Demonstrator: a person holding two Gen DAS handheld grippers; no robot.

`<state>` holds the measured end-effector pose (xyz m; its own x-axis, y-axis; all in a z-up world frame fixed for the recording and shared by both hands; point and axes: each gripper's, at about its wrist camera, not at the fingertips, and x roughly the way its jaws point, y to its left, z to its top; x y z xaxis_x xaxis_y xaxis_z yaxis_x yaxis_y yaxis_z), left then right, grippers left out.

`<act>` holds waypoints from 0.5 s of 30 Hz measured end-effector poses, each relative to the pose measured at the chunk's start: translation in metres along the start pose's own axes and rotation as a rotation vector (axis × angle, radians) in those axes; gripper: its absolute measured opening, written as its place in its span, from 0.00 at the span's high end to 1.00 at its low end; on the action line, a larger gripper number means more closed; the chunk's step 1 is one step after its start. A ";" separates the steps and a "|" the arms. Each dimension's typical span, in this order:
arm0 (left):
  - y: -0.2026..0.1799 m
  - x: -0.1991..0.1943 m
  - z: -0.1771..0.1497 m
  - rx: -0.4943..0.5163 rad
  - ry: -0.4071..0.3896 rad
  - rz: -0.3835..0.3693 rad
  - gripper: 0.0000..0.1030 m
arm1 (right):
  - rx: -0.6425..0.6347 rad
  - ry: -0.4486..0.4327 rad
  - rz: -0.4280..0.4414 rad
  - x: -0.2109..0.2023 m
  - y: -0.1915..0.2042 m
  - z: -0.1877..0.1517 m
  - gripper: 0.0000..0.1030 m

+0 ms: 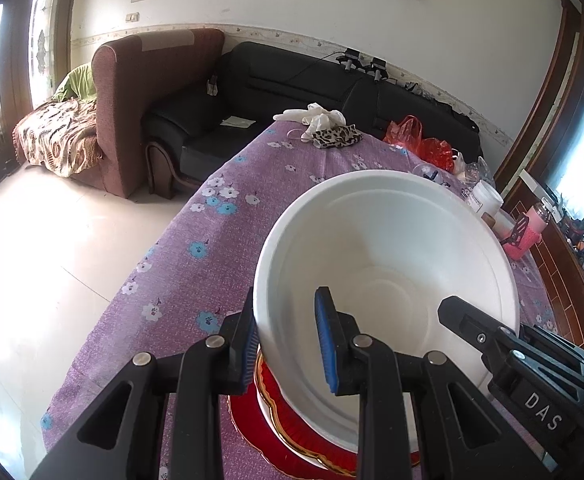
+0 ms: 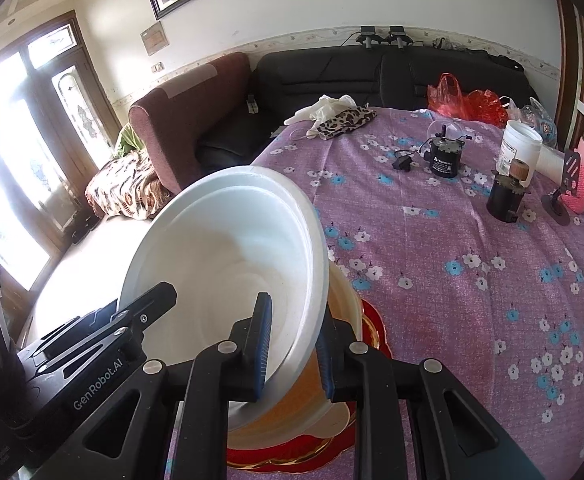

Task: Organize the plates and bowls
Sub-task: 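Lower the white bowl into the cream bowl on the stack with both grippers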

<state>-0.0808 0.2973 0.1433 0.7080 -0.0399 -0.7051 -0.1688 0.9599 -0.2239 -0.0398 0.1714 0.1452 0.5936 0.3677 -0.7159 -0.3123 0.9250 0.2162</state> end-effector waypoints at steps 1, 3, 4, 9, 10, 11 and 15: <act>0.000 0.001 0.000 -0.001 0.001 0.001 0.76 | 0.003 0.003 0.002 0.001 -0.001 0.000 0.78; 0.000 0.003 0.000 -0.001 0.005 0.001 0.76 | 0.010 0.010 0.007 0.004 -0.002 0.000 0.78; 0.001 0.004 0.000 -0.001 0.008 0.000 0.76 | 0.011 0.012 0.008 0.005 -0.002 0.000 0.78; -0.001 0.005 0.000 0.004 0.005 0.006 0.76 | 0.007 0.008 0.002 0.007 -0.002 0.000 0.78; -0.001 0.006 0.000 0.003 0.005 0.006 0.76 | 0.007 0.008 0.003 0.008 -0.002 0.000 0.78; -0.001 0.005 0.000 0.004 0.005 0.006 0.76 | 0.009 0.008 0.005 0.007 -0.002 0.000 0.78; -0.002 0.006 0.000 0.003 0.009 0.006 0.76 | 0.010 0.005 0.006 0.006 -0.002 0.000 0.78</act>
<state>-0.0761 0.2948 0.1392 0.7009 -0.0371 -0.7122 -0.1707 0.9609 -0.2181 -0.0356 0.1713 0.1405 0.5876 0.3732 -0.7180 -0.3086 0.9236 0.2275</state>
